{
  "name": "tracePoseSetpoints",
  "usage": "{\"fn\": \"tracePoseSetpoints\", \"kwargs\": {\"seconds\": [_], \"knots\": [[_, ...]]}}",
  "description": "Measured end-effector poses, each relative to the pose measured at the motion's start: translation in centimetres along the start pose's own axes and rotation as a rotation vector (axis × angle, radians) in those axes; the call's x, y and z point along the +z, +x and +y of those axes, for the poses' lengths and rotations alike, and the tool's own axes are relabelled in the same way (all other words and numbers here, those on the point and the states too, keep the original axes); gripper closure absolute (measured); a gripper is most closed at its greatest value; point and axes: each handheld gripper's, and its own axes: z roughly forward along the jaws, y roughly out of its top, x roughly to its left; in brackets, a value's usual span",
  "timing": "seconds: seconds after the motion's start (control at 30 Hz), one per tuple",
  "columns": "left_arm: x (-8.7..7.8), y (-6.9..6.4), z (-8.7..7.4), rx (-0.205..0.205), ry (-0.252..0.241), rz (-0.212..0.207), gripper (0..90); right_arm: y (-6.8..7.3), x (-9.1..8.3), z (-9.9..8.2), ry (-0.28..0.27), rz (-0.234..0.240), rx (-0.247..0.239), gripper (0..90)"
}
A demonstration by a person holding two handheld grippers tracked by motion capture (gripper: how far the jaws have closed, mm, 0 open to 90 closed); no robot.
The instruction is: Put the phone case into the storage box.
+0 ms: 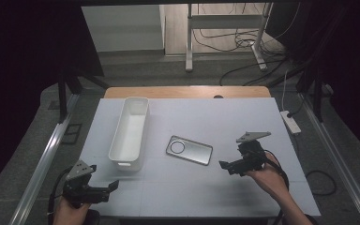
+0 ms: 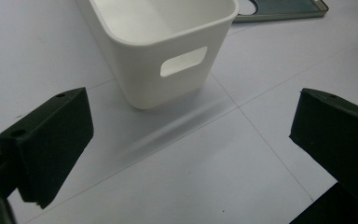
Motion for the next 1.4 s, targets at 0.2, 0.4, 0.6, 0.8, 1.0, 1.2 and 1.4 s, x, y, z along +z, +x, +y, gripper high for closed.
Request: {"fn": "tracePoseSetpoints", "kwargs": {"seconds": [0.2,0.4,0.6,0.8,1.0,1.2,1.4], "knots": [[0.0,0.0,0.0,0.005,0.0,-0.002,0.1,0.1,0.9,0.5,0.033,-0.001,-0.005,0.0],[0.0,-0.1,0.0,0.006,0.0,-0.003,0.2,0.3,2.0,0.9,0.065,-0.004,-0.018,0.0],[0.1,-0.1,0.0,0.008,0.001,-0.006,0.2,0.3,3.0,1.5,0.089,0.002,-0.029,0.0],[0.1,0.0,0.0,0.006,0.001,-0.008,0.2,0.5,4.1,2.2,0.111,0.011,-0.039,0.0],[0.0,0.0,0.0,0.006,0.002,-0.014,0.6,0.7,5.0,2.8,0.126,0.019,-0.046,3.3],[0.1,0.0,0.0,0.006,0.002,-0.012,0.6,0.8,5.8,3.3,0.141,0.023,-0.074,16.0],[0.1,0.0,0.0,0.011,0.005,-0.013,0.8,1.0,6.6,3.6,0.157,0.049,-0.113,41.9]]}}
